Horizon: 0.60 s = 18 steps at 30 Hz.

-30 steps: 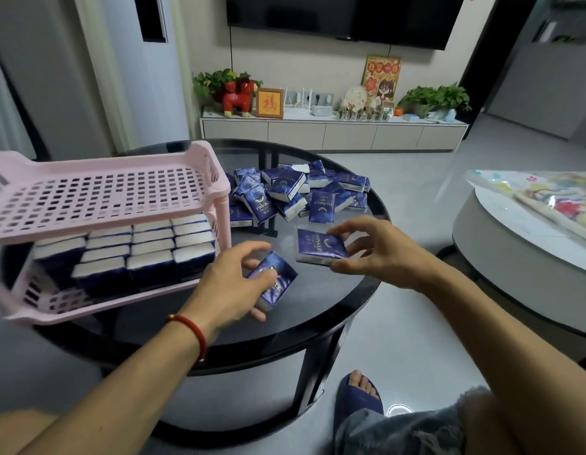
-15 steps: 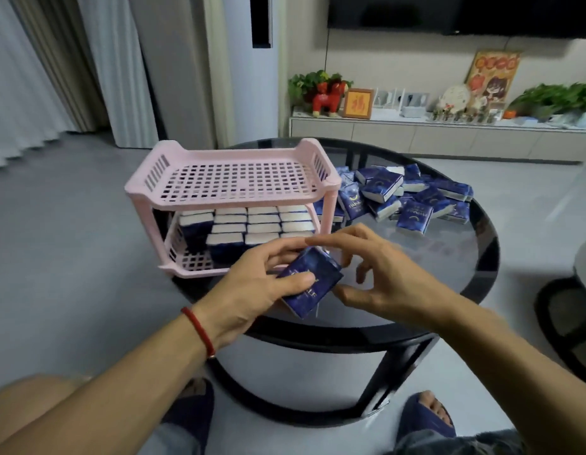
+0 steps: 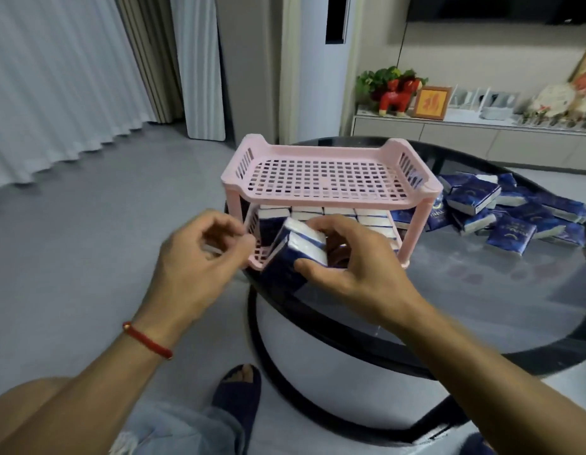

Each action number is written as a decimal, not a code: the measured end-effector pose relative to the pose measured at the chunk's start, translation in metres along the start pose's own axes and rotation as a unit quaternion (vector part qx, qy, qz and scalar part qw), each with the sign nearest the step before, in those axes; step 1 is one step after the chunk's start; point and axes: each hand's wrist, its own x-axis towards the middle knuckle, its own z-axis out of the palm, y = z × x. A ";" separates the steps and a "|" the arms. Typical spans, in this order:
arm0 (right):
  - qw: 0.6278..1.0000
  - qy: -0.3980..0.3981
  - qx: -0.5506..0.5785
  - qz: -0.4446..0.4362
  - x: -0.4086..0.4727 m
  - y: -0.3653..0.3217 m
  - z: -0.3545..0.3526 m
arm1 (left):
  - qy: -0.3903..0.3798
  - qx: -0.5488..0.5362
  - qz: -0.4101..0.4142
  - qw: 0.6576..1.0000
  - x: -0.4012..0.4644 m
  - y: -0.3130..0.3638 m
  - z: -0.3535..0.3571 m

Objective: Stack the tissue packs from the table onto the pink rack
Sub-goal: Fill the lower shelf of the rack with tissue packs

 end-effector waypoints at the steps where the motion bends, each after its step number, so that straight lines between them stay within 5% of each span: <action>1: 1.000 0.006 -0.021 -0.016 0.006 -0.002 0.006 | 0.057 0.010 -0.012 0.998 0.004 -0.007 -0.005; 3: 0.996 0.008 -0.074 -0.055 0.016 -0.003 0.019 | 0.078 0.000 -0.072 0.994 0.012 -0.015 -0.007; 6: 0.984 0.020 -0.153 -0.093 0.031 0.002 0.035 | -0.017 -0.062 -0.156 0.986 0.015 -0.021 0.004; 18: 0.916 0.039 -0.394 -0.063 0.055 0.016 0.071 | -0.041 -0.039 -0.133 0.989 0.026 -0.040 0.034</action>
